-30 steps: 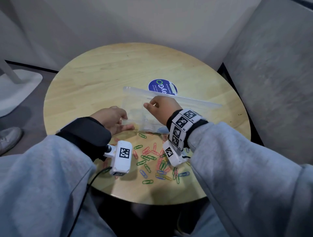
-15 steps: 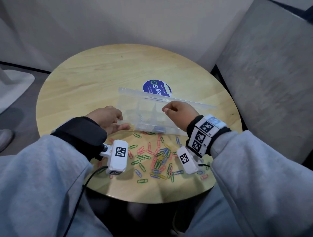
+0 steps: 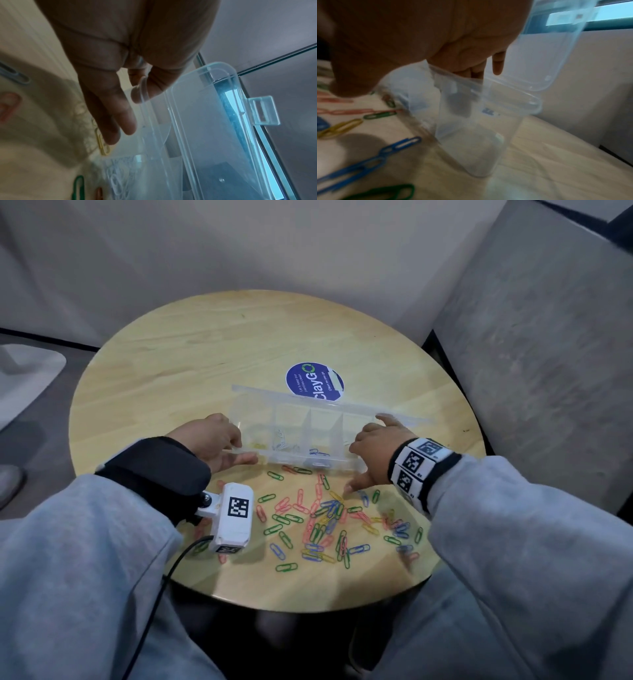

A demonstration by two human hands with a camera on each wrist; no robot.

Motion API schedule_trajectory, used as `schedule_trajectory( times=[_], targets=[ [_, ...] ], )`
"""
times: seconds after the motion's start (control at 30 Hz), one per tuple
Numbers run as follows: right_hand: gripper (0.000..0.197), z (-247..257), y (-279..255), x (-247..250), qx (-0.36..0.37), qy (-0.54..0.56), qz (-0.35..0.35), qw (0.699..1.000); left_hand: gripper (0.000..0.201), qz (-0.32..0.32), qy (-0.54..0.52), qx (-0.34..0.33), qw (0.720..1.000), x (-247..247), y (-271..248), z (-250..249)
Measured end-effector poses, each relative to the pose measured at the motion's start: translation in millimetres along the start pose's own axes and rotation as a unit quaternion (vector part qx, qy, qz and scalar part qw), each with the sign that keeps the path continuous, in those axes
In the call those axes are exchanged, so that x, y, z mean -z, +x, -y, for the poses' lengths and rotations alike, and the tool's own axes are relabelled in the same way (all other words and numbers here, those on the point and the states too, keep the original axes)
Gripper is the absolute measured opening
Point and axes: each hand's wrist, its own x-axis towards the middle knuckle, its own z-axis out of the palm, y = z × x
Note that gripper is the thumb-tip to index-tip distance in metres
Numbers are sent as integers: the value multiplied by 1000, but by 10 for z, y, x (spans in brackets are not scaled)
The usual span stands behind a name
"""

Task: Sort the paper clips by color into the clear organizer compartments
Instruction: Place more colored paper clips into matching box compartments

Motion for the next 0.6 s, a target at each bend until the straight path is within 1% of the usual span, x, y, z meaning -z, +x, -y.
schedule_trajectory(
  times=[0.07,0.17,0.23,0.27,0.3,0.37,0.4,0.43,0.5,0.6],
  targets=[
    [74,43,81,-16,-1,-16,-3,1000,29,-1,10,-6,1000,-7,12,6],
    [49,46,146,-20,-15,24,-7,1000,27,-10,24,13,1000,-21,-23,-11],
    [39,45,146,-35,-21,50,-13,998,28,-6,9,22,1000,-25,-26,-20],
    [37,52,136,-61,-22,64,-30,997,28,-5,-2,24,1000,-25,-27,-23],
    [39,65,120,-89,-26,77,-54,995,29,-5,-11,22,1000,-26,-20,-26],
    [54,78,104,-131,-33,89,-88,992,30,-1,-11,9,1000,-31,1,-30],
    [61,78,109,-135,-35,87,-88,992,30,1,-8,7,1000,-42,-6,-34],
    [63,74,119,-126,-36,82,-81,993,31,2,-4,9,1000,-53,-16,-34],
    [54,61,149,-90,-35,71,-59,995,31,5,2,12,1000,-68,-22,-23],
    [37,47,181,-56,-31,88,-25,995,30,-2,6,9,1000,-57,-4,-1]
  ],
)
